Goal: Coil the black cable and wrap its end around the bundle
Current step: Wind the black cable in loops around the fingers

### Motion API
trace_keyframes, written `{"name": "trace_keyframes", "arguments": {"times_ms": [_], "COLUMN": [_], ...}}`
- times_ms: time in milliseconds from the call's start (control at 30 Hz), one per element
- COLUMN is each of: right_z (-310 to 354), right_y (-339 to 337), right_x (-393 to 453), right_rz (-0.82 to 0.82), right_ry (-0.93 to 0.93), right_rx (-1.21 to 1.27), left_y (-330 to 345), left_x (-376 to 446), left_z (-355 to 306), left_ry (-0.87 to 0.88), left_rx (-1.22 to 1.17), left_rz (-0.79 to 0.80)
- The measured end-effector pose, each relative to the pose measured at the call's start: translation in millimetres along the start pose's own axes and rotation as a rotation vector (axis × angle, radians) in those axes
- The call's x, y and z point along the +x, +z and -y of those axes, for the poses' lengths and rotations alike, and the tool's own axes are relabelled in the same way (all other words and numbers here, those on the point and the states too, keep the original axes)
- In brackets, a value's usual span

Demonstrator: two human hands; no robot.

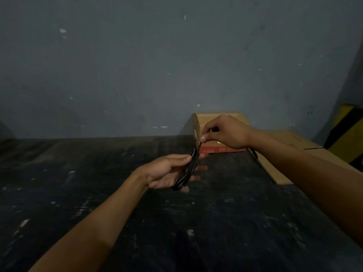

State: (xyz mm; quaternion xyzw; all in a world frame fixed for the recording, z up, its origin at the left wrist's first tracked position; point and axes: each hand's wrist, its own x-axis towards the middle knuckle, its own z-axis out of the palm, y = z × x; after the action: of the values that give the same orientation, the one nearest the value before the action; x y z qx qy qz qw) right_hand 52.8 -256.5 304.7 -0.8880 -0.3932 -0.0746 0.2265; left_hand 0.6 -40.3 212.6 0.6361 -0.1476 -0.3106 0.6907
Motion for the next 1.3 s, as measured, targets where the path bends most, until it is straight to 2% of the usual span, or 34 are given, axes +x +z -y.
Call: {"name": "trace_keyframes", "arguments": {"times_ms": [167,333,467,533,633,733,800,933,1033,1100,1200,1300], "right_z": [-21.4,-37.7,-61.1,-63.6,-50.8,-31.4,-18.7,5.7,19.9,26.8,33.8,33.8], "right_y": [6.3,35.5,70.2,91.5,118.7,137.6,147.2,156.2,154.6,153.1,148.7,142.0], "right_x": [-3.7,-12.2,-22.7,-24.4,-26.2,-36.5,-41.1,-47.6,-48.6,-46.3,-41.1,-38.3], "right_rz": [-0.029,-0.164,-0.152,-0.134,-0.135,-0.106,-0.099,0.013,0.071,0.06,-0.005,-0.039], "right_ry": [-0.011,-0.052,0.05,0.142,0.122,0.122,0.208,0.313,0.376,0.434,0.525,0.532], "right_rx": [0.125,0.209,0.196,0.175,0.265,0.611,0.841,1.404,1.646,1.647,1.49,1.321], "left_y": [3.7,12.5,18.0,19.7,20.9,19.2,16.5,9.0,5.0,3.6,1.4,0.9], "left_x": [-1.4,-2.7,-6.4,-7.5,-6.0,-3.8,-3.4,-2.8,-1.0,1.7,6.3,11.0], "left_z": [-3.0,-12.9,-24.7,-28.6,-31.3,-34.0,-35.7,-34.5,-33.5,-32.8,-30.5,-27.4], "left_ry": [0.042,0.15,0.247,0.28,0.335,0.37,0.393,0.454,0.503,0.526,0.552,0.562], "left_rx": [-0.082,-0.184,-0.257,-0.261,-0.305,-0.357,-0.375,-0.411,-0.463,-0.491,-0.489,-0.427], "left_rz": [0.202,0.338,0.403,0.377,0.32,0.268,0.229,0.139,0.064,-0.007,-0.125,-0.242]}}
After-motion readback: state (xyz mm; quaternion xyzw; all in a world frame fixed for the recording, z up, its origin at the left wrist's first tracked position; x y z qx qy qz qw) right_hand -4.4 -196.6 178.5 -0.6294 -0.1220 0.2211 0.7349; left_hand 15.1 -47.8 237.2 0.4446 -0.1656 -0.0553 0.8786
